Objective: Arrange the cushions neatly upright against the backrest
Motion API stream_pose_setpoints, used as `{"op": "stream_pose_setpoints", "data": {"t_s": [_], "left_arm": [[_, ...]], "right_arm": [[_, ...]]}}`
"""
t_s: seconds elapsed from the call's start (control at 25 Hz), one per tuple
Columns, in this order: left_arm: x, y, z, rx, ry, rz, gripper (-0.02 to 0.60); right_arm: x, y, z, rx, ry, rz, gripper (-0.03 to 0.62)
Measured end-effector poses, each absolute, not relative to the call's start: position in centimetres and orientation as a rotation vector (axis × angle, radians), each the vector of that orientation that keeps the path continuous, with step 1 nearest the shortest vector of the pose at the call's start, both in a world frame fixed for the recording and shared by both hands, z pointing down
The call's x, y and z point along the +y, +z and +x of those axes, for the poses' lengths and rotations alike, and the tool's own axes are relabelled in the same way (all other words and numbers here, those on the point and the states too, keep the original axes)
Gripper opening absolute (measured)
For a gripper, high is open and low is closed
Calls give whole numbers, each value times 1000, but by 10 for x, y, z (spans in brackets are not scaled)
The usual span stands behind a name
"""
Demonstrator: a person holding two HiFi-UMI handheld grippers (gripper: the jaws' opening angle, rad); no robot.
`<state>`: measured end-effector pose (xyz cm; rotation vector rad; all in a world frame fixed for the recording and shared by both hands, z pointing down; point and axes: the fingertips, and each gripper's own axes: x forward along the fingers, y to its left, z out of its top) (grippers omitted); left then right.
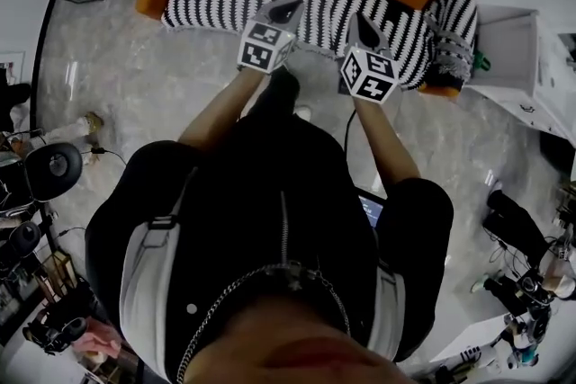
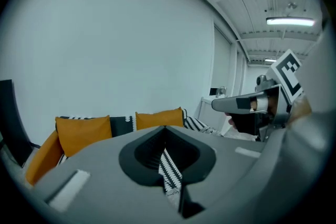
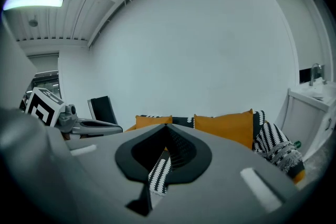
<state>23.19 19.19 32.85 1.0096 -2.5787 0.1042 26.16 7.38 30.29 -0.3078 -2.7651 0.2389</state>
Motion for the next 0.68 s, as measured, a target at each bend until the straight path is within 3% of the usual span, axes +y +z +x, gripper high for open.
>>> {"op": "stream_pose_setpoints", "data": {"t_s": [0.4, 0.68], "left_arm": [[199, 324, 243, -2603, 96, 984, 9], [244, 314, 285, -2603, 125, 998, 9]], "right_arm": [[85, 299, 266, -2775, 256, -379, 2], [128, 292, 298, -2774, 267, -381, 2]]}}
